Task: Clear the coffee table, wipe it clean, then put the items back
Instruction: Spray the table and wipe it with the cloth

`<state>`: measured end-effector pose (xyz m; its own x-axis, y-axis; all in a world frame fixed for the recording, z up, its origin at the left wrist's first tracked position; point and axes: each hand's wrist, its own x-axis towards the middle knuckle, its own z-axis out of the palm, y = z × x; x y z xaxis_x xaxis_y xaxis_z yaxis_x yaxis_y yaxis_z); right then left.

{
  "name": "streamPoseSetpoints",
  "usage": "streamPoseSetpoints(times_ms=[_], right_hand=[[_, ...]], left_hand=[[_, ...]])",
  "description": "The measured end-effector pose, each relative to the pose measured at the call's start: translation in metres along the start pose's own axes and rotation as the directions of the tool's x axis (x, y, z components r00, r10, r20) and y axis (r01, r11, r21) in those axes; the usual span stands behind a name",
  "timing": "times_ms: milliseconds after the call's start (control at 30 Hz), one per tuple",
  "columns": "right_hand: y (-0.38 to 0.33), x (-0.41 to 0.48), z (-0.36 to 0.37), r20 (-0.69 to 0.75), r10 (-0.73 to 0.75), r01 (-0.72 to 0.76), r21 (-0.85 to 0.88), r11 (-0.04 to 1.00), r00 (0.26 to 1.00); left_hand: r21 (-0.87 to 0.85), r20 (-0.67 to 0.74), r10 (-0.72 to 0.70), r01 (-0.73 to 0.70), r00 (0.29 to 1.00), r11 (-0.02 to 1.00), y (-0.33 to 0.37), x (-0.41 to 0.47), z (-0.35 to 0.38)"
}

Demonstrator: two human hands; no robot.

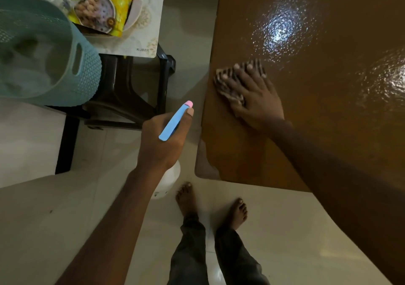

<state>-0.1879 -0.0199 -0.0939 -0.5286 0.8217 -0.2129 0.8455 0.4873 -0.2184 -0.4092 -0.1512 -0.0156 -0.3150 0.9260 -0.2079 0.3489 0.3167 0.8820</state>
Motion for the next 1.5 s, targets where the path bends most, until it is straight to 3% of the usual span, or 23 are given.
streamPoseSetpoints(times_ms=[67,133,333,500,600,733,967,1033,1167,1367,1433,1500], right_hand=[[-0.013,0.019,0.002,-0.047,0.155,-0.155,0.011,0.988,0.987],[-0.032,0.019,0.009,-0.059,0.207,-0.206,0.022,0.978,0.977],[-0.074,-0.042,0.035,-0.012,-0.003,0.002,-0.028,1.000,1.000],[-0.056,-0.052,0.033,0.002,-0.089,0.089,-0.001,0.996,0.996],[-0.039,-0.056,0.030,-0.018,0.011,-0.011,0.013,1.000,1.000],[-0.026,-0.062,0.027,-0.034,0.091,-0.089,0.050,0.995,0.995],[-0.062,-0.060,0.032,-0.002,0.209,-0.208,0.122,0.971,0.978],[-0.089,-0.068,0.039,0.013,0.126,-0.127,0.097,0.987,0.992],[-0.122,-0.113,0.061,0.043,-0.221,0.223,-0.060,0.973,0.974],[-0.057,-0.169,0.068,0.132,-0.441,0.460,-0.182,0.869,0.887],[-0.021,-0.182,0.059,0.151,-0.438,0.462,-0.214,0.861,0.886],[0.010,-0.191,0.050,0.132,-0.297,0.317,-0.176,0.932,0.946]], left_hand=[[0.001,-0.009,-0.008,0.008,1.000,1.000,-0.003,-0.004,0.001],[0.003,-0.026,-0.001,0.001,1.000,1.000,-0.006,-0.009,0.001],[0.038,-0.076,0.018,-0.015,0.997,0.999,-0.009,-0.031,0.001],[0.044,0.046,-0.077,0.075,0.996,0.996,-0.012,-0.059,0.008],[0.084,0.144,-0.198,0.187,0.970,0.979,-0.022,-0.080,0.014],[0.137,0.157,-0.338,0.319,0.928,0.938,-0.039,-0.108,0.021],[0.140,0.043,-0.296,0.287,0.954,0.948,-0.070,-0.136,0.021],[0.103,0.001,-0.234,0.232,0.972,0.967,-0.069,-0.139,0.019],[0.057,-0.092,-0.105,0.110,0.990,0.992,-0.057,-0.141,0.012],[0.036,-0.157,-0.022,0.028,0.987,0.999,-0.042,-0.139,0.010],[0.014,-0.170,-0.032,0.035,0.985,0.999,-0.038,-0.137,0.011],[0.006,-0.166,-0.039,0.040,0.985,0.999,-0.035,-0.134,0.012]])
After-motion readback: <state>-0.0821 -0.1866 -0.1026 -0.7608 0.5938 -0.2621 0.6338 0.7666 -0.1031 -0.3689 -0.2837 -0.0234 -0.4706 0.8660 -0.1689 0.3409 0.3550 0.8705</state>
